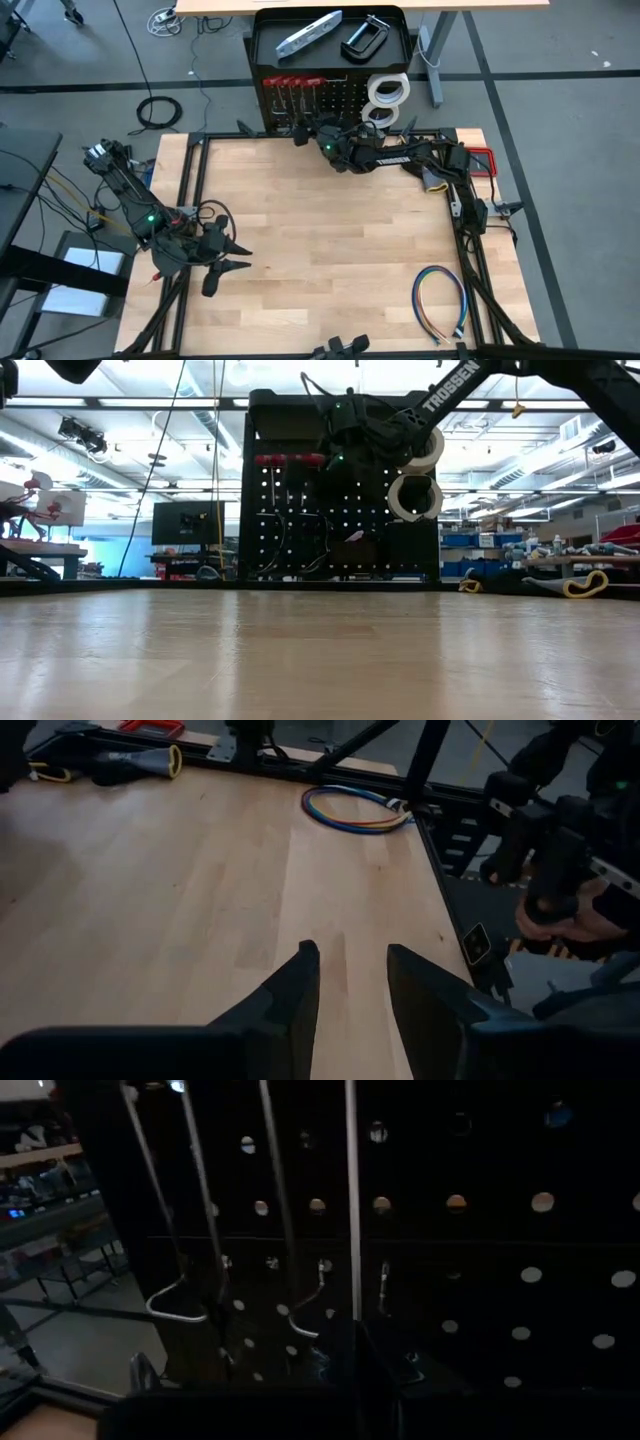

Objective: Hang tools onto peg board
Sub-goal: Hang the red allen wrench on the peg board, then return to Home Position

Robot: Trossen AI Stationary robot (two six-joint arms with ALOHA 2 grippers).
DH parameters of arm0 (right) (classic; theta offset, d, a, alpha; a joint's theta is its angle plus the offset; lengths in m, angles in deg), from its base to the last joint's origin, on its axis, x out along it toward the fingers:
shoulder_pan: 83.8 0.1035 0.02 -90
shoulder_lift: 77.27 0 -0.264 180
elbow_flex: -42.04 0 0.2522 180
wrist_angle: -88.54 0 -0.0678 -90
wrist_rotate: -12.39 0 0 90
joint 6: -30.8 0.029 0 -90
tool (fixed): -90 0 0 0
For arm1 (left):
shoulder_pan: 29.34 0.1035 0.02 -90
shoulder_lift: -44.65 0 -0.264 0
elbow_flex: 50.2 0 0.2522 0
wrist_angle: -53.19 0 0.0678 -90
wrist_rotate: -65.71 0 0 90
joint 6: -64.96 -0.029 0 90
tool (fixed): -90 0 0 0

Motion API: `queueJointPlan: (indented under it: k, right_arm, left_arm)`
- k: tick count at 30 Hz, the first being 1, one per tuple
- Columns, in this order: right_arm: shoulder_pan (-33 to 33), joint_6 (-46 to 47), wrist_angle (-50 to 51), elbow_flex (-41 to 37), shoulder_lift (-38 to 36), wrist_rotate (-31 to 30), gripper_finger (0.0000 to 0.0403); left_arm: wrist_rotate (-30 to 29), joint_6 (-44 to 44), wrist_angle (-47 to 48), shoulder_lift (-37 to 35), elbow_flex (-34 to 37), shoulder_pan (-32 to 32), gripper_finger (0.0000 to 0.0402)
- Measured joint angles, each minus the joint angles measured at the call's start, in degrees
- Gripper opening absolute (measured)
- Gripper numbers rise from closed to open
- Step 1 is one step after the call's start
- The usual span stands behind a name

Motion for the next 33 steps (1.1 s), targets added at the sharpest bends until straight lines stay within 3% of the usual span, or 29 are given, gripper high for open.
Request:
queueJointPlan:
  k: [17,27,33]
  right_arm:
    - [-1.83,1.64,0.5,0.02,0.0,2.22,0.0042]
    - [-1.34,1.57,0.78,-0.07,-0.51,4.73,0.0122]
    - [2.8,-3.14,1.31,-0.07,-3.93,1.08,0.0152]
  left_arm:
    - [-0.14,0.02,0.0,0.0,0.0,-0.02,0.0125]
    - [-0.23,0.06,0.0,0.0,0.0,-0.01,0.0125]
    - [0.16,0.07,0.0,0.0,0.0,-0.02,0.0125]
